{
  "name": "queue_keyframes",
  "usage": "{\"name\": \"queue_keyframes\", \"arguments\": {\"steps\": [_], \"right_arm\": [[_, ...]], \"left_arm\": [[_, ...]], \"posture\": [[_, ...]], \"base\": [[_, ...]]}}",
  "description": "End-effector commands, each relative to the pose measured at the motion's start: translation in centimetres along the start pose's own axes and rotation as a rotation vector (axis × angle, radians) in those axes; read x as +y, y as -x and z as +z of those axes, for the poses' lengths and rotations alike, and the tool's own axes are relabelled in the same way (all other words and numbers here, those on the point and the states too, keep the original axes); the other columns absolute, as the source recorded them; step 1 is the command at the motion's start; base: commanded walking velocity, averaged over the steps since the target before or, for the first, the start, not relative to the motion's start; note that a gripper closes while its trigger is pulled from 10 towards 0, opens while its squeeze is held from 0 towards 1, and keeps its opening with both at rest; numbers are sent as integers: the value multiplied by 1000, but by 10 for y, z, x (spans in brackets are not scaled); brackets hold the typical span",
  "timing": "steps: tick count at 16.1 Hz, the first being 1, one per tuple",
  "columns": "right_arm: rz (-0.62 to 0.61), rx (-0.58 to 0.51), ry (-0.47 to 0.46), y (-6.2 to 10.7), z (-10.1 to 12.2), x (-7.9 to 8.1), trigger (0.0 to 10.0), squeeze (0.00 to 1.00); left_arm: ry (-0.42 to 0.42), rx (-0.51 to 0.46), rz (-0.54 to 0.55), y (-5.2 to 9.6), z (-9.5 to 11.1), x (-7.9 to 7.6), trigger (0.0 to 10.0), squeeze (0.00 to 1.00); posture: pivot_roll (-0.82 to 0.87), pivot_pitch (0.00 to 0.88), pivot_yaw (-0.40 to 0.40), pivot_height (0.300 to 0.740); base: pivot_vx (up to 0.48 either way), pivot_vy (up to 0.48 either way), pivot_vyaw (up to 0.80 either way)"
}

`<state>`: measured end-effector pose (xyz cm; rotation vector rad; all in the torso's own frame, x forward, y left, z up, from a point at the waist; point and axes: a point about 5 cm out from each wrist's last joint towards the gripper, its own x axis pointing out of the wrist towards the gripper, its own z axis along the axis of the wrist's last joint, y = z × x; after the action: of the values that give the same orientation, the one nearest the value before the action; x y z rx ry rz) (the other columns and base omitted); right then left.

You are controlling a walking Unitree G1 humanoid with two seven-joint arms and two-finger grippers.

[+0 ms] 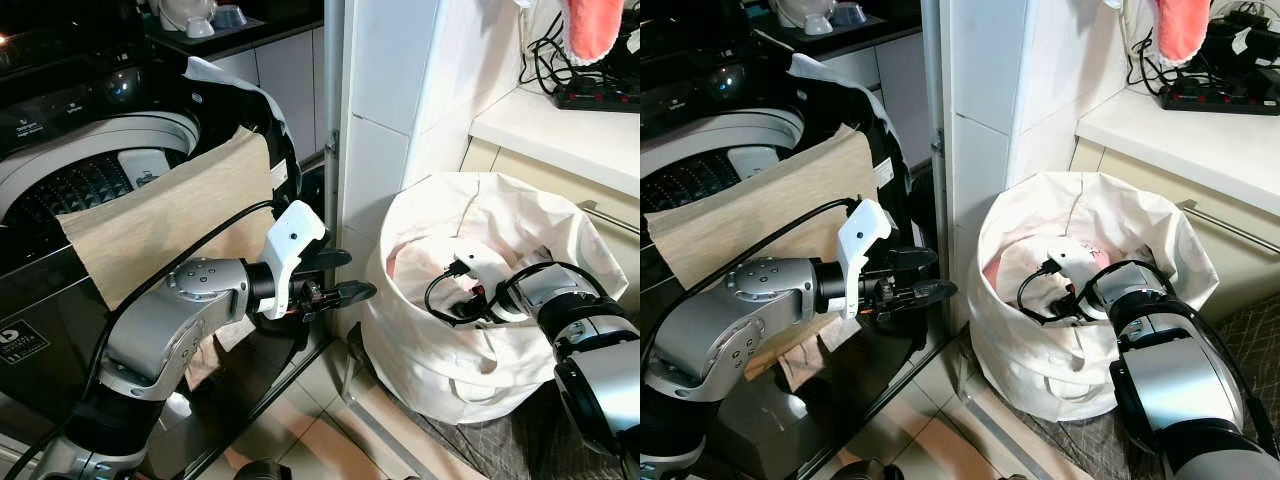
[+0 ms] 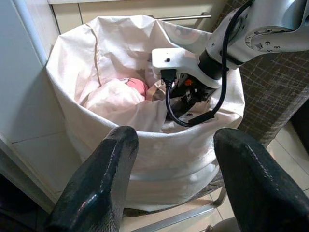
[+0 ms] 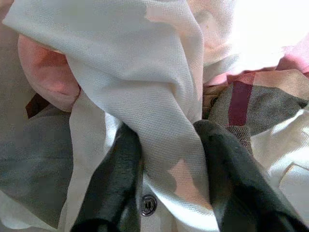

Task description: Clothes washing

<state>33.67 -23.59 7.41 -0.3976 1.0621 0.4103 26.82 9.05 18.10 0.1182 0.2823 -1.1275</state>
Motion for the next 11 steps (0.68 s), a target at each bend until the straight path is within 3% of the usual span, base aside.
{"name": "queue_keyframes", "arguments": {"steps": [1,8,11], "right_arm": [[1,-34,-11,5,10,-2,0,0],[-4,-102,-72,13,20,-8,0,0],[-21,-145,-115,20,25,-15,0,0]], "left_arm": [[-10,4,6,-1,3,2,10000,0],[-28,1,31,-3,4,7,10000,0],[-38,-31,95,-5,9,16,10000,0]], "posture": [[56,0,36,740],[47,0,45,740],[37,0,42,740]], "base": [[0,0,0],[0,0,0],[0,0,0]]}}
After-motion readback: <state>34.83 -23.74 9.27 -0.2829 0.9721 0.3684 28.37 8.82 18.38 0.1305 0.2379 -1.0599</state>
